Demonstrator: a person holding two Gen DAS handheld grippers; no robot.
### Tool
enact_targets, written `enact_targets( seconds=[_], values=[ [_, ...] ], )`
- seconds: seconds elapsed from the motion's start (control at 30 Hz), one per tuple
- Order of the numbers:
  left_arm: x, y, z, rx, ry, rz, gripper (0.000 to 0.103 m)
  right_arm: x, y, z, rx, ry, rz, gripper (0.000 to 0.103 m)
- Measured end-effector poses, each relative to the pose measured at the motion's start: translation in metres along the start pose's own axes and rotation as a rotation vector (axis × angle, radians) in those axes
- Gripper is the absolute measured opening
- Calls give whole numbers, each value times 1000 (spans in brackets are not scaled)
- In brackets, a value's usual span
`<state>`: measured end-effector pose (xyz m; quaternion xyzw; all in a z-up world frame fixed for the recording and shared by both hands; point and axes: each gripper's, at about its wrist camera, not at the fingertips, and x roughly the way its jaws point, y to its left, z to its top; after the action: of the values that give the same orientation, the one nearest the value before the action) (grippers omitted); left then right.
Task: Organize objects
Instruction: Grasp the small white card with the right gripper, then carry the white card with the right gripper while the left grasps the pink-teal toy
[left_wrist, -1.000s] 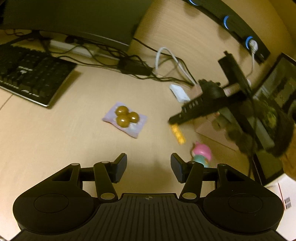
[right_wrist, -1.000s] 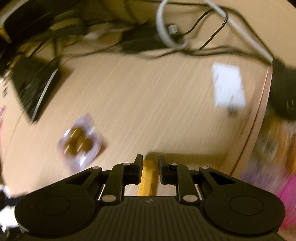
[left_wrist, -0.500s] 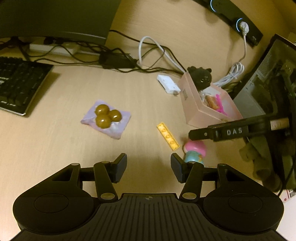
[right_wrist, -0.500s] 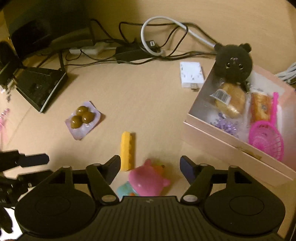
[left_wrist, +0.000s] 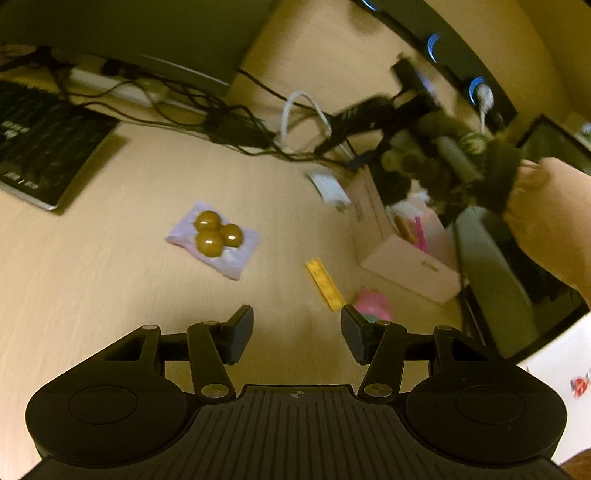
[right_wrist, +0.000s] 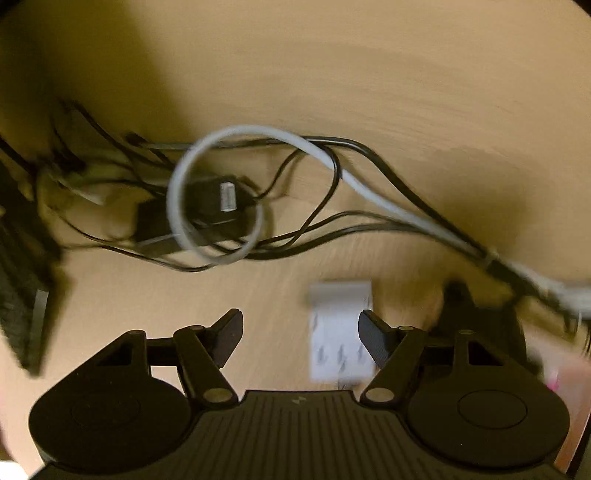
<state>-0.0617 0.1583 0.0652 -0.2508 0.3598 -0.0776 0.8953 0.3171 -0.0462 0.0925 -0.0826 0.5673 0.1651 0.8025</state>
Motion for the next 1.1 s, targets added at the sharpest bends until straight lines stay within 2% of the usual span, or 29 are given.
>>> enact_targets(
  seconds=[0.1,0.2,0.33,0.4,0.47,0.53,0.7,0.8,0.83,0.9,0.97,1.03,1.1],
  values=[
    [-7,11,-1,-59,-33,28,57,27,6,15,-105,66,-76,71],
    [-11,20,2,-109,-68,46,57,44,7,20,-171,130,-93,71],
    [-10,24,6,-137,-89,58,57,56,6,12,-193,151,-85,70],
    [-9,24,7,-135,-84,61,57,54,6,7,-169,143,-35,47],
    [-7,20,8,-123,-72,63,57,45,9,1,-130,136,2,47],
    [-4,15,9,-103,-53,65,57,25,18,-12,-149,86,15,47],
    [9,-11,4,36,29,70,57,-59,37,-70,-165,-112,94,47],
    [23,-29,-8,127,53,15,57,-115,37,-119,-138,-273,111,47],
    [29,-36,-10,144,77,22,57,-130,31,-136,-96,-306,118,47],
    [37,-51,-13,172,93,-18,57,-156,12,-163,-11,-331,161,47],
    [46,-68,-15,241,107,-39,57,-175,3,-194,26,-338,141,47],
    [59,-84,-14,317,126,-10,57,-183,-8,-225,52,-335,100,47],
    [75,-96,-13,350,150,19,57,-187,-19,-256,95,-311,72,47]
  ],
)
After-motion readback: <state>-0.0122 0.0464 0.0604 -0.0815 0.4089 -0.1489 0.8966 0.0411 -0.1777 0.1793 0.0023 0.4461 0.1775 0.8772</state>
